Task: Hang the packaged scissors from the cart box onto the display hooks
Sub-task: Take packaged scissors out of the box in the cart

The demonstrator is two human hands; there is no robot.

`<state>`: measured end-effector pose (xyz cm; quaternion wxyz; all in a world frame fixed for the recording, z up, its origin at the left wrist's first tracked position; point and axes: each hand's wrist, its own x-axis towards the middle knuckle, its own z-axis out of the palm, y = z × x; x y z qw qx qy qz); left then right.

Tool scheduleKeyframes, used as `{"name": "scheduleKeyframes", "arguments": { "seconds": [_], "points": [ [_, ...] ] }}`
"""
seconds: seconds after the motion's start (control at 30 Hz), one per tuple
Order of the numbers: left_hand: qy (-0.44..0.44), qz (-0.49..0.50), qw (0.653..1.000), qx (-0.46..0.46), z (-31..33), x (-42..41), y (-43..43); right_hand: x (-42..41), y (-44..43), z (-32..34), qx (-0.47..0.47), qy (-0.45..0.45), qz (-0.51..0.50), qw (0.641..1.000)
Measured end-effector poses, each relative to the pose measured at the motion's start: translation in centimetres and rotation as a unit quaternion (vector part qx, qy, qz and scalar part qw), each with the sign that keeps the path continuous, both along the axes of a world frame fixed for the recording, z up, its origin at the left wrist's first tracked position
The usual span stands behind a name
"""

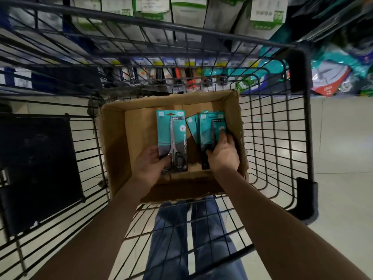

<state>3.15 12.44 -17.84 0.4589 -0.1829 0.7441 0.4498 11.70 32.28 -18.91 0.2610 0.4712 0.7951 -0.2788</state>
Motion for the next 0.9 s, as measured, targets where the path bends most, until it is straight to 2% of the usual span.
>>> {"name": "scheduleKeyframes", "arguments": {
  "seconds": [0.2,0.3,0.4,0.63,0.9],
  "points": [
    [0.001,-0.007,1.000,0.016,0.9,-1.0,-0.2,-1.2,-0.5,-0.3,0.021,-0.051,0.006,0.998],
    [0.005,0.008,1.000,0.023,1.2,-1.4,-0.4,-1.2,-0.4,-0.4,-0.009,0.009,-0.080,0.997],
    [0.018,0.032,0.999,0.022,1.5,-1.7,-0.8,-1.0,0.5,-0.3,-0.064,0.093,-0.185,0.976],
    [0.038,0.045,0.998,0.030,3.3,-2.3,-0.5,-0.6,1.2,1.5,-0.117,0.091,-0.168,0.975],
    [0.079,-0.034,0.996,0.005,10.8,-2.2,0.5,0.7,-0.1,9.2,-0.276,0.167,-0.248,0.914]
  ]
}}
